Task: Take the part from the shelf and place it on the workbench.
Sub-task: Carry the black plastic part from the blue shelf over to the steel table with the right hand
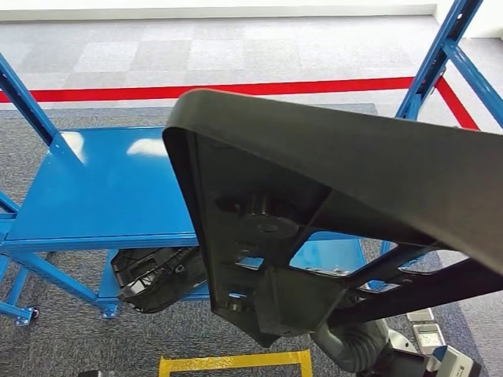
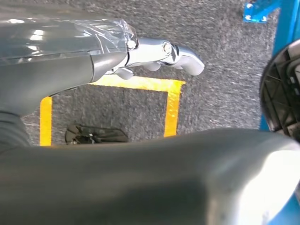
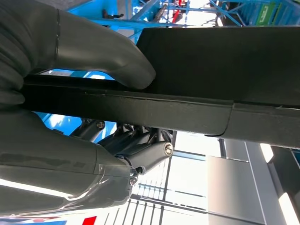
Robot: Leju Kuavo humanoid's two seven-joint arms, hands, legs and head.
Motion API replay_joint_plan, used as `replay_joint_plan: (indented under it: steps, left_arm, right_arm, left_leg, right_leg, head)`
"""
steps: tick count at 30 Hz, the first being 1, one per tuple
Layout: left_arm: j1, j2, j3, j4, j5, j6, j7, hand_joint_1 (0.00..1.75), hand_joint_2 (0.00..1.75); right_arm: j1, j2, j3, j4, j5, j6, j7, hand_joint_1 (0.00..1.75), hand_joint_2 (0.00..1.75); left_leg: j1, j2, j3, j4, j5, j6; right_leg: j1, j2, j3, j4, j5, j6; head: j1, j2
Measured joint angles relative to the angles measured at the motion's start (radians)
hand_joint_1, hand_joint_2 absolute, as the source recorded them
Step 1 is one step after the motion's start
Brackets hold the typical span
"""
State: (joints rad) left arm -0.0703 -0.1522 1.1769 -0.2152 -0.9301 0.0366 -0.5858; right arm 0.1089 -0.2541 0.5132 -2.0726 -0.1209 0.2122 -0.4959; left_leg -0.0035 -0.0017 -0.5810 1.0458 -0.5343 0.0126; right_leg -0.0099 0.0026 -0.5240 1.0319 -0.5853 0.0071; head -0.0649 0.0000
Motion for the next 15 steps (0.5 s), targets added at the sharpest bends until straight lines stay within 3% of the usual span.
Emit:
replay_joint_plan:
  steps: [15]
  left_arm:
    - [0.002, 0.009, 0.0, 0.0, -0.029, 0.097, 0.129, 0.0, 1.75]
  right_arm:
    - [0.014, 0.0, -0.035, 0.044, -0.044, 0.068, 0.01, 1.75, 1.75]
  left_leg:
    - [-0.005, 0.0, 0.0, 0.001, -0.001, 0.002]
  right_leg:
    - [-0.004, 0.0, 0.0, -0.001, 0.0, 0.001]
  head:
    - [0.0, 0.0]
